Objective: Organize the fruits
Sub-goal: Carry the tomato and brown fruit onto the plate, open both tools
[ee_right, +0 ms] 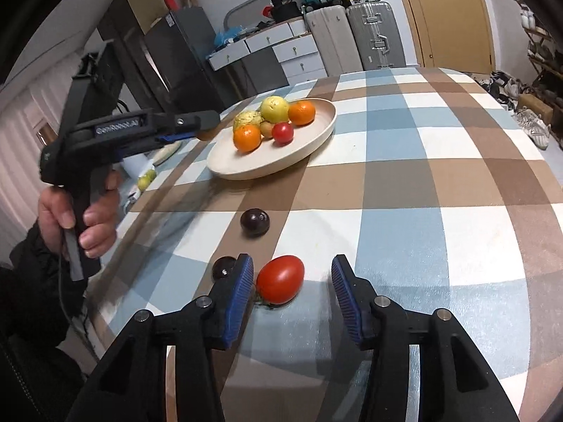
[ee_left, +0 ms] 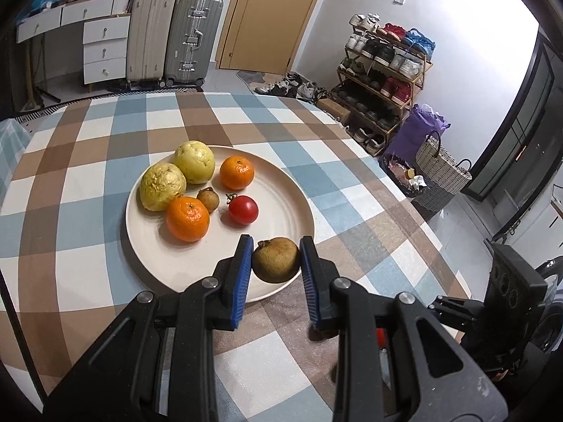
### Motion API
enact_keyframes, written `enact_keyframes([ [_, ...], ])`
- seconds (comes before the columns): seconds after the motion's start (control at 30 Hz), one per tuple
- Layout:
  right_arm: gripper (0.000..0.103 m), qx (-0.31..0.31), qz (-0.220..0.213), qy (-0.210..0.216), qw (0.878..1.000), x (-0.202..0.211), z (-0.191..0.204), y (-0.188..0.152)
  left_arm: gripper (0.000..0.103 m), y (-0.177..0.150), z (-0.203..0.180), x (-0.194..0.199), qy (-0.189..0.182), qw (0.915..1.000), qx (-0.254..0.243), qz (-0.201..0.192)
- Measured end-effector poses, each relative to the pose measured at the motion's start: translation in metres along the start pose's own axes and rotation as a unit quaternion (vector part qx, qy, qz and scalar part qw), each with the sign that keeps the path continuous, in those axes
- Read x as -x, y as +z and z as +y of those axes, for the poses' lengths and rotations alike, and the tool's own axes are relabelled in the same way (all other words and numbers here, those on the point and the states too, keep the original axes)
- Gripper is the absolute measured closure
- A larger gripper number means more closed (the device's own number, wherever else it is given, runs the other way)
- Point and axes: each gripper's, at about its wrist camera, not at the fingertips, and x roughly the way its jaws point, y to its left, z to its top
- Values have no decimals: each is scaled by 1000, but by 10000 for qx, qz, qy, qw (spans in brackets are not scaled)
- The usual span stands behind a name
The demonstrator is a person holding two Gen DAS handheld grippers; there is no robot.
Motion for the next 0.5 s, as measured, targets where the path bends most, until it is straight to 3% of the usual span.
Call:
enact_keyframes([
  [0.07, 55, 85, 125, -28, 9999, -6, 4, 0, 79, 2, 0, 2, 38, 10000, -8, -30],
  [0.17, 72, 254, 284, -89, 9992, -13, 9, 0, 79, 7, 1, 3, 61, 9999, -52, -67],
  [0.37, 74, 212, 206, 10, 9996, -13, 5, 8, 79, 22, 6, -2, 73, 9999, -103, -73],
  [0.5, 74, 142, 7, 126, 9998, -11, -1, 37, 79, 37, 7, -11, 22, 9999, -141, -45],
])
